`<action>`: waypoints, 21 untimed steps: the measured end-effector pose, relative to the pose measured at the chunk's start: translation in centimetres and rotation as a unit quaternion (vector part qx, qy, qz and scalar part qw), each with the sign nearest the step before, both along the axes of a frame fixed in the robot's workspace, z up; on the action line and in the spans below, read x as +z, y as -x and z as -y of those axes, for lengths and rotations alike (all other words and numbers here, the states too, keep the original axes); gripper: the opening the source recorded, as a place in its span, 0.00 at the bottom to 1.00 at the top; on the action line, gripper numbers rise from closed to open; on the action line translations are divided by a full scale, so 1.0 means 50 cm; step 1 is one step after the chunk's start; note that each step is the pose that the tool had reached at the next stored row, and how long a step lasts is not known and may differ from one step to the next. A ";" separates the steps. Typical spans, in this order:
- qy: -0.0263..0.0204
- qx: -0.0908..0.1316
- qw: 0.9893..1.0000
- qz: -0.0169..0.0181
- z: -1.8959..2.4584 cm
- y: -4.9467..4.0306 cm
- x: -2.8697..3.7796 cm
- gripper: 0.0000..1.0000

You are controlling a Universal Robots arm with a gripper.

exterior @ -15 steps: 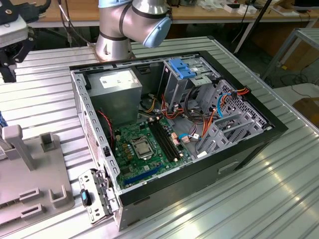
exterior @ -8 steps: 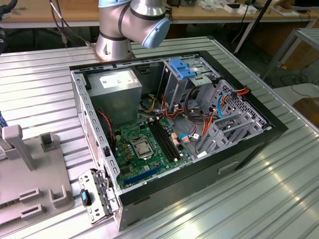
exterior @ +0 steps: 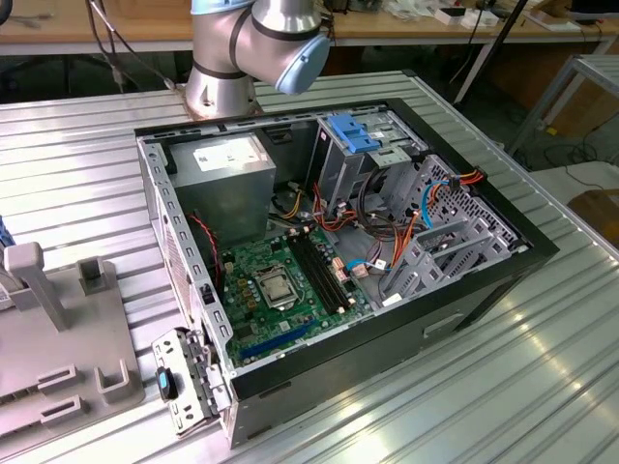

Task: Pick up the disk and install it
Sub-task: 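Reach for the disk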

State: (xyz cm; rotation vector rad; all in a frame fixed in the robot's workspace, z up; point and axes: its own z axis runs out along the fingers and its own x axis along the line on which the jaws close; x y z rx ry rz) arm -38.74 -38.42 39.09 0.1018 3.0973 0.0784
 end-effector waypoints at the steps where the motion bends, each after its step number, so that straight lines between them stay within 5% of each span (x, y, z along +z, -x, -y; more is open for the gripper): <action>1: -0.002 0.000 1.000 0.000 0.0006 0.009 0.000 0.11; 10: -0.004 0.000 1.000 0.000 0.0016 0.063 0.000 0.11; 17: -0.004 0.000 1.000 0.000 0.0185 0.119 -0.004 0.11; 21: -0.004 0.000 1.000 0.000 0.0196 0.127 -0.004 0.11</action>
